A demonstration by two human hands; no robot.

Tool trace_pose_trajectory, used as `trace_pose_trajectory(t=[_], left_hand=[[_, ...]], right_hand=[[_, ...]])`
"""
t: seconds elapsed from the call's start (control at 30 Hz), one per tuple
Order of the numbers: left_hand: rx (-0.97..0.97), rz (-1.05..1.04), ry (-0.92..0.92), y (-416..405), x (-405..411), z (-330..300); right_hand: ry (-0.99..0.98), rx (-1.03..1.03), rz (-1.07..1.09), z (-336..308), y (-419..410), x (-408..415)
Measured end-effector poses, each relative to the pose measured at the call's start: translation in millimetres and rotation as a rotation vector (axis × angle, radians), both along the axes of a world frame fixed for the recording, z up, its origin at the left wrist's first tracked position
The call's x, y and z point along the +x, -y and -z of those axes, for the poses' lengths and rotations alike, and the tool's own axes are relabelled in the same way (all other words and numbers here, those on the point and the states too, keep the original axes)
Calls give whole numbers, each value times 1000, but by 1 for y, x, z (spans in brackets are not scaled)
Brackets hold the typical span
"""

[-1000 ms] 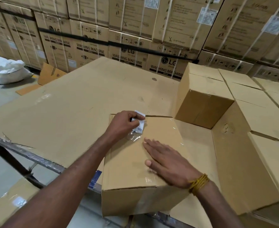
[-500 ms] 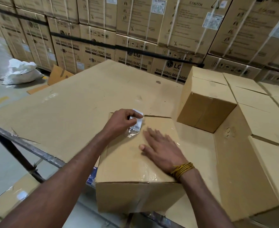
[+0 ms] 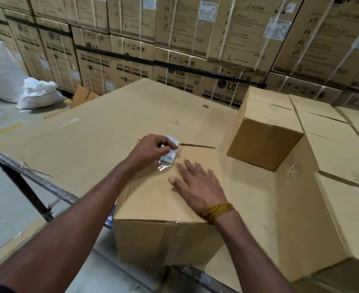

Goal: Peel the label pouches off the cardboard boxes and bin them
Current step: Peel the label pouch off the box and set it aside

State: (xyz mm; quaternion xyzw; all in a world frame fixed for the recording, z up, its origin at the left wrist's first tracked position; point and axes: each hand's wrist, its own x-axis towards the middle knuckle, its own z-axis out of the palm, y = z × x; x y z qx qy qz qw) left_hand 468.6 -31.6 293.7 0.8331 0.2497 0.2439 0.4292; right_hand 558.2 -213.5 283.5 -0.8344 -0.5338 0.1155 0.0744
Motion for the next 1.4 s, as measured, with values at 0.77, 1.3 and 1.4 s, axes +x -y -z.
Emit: trace_pose_trajectory(t=[0.77, 1.3, 1.4], left_hand=[[257, -283, 149, 26, -84, 23], [526, 110, 173, 35, 48, 31], [544, 110, 224, 40, 97, 31]], right_hand=[[-98, -71, 184, -12, 71, -44], [-5, 126, 591, 2, 83, -10], [33, 128, 660, 3, 87, 25]])
